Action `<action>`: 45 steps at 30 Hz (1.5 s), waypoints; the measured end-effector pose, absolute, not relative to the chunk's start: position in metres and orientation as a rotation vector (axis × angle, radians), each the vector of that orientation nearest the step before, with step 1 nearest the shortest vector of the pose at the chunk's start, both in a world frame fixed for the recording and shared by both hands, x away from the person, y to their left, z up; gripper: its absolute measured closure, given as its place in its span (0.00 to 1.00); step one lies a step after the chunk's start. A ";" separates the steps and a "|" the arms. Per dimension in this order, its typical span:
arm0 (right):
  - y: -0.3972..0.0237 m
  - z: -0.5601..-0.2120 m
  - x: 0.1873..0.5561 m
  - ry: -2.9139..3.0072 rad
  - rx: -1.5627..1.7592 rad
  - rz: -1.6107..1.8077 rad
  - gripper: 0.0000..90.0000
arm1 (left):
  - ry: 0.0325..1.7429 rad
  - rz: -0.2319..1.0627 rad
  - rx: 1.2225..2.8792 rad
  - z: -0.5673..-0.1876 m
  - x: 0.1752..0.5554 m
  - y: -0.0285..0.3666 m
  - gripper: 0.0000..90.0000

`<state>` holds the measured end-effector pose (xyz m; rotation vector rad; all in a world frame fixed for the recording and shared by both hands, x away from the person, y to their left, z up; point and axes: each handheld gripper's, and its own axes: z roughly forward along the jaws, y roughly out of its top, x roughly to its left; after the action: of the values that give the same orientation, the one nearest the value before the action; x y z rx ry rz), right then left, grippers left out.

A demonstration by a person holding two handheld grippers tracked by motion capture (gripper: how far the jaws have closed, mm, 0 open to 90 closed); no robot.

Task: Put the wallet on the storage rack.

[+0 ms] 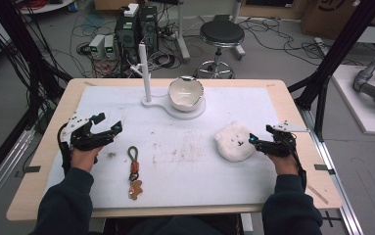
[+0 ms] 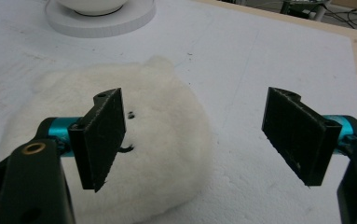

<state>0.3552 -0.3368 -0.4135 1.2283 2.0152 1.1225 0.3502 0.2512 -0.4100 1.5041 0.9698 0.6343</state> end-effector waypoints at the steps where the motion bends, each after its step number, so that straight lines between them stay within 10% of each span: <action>1: -0.337 -0.414 0.355 2.015 1.228 1.122 0.24 | 0.969 0.632 1.507 -0.410 0.351 0.251 0.22; 26: -0.332 -0.448 0.376 2.302 1.411 1.055 0.29 | 0.940 0.559 1.530 -0.414 0.356 0.243 0.24; 30: -0.332 -0.445 0.375 2.328 1.412 1.077 0.50 | 0.929 0.539 1.540 -0.415 0.357 0.240 0.27; 31: -0.334 -0.440 0.374 2.316 1.425 1.066 0.78 | 0.921 0.537 1.547 -0.414 0.356 0.238 0.27; 32: -0.336 -0.437 0.373 2.308 1.417 1.102 0.85 | 0.914 0.532 1.545 -0.412 0.355 0.235 0.27; 45: -0.302 -0.406 0.356 2.167 1.141 1.451 0.92 | 0.758 0.352 1.644 -0.407 0.354 0.177 0.31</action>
<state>0.3564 -0.3020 -0.4058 1.1414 2.1675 1.4515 0.3539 0.1769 -0.4065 1.6445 0.7581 0.3515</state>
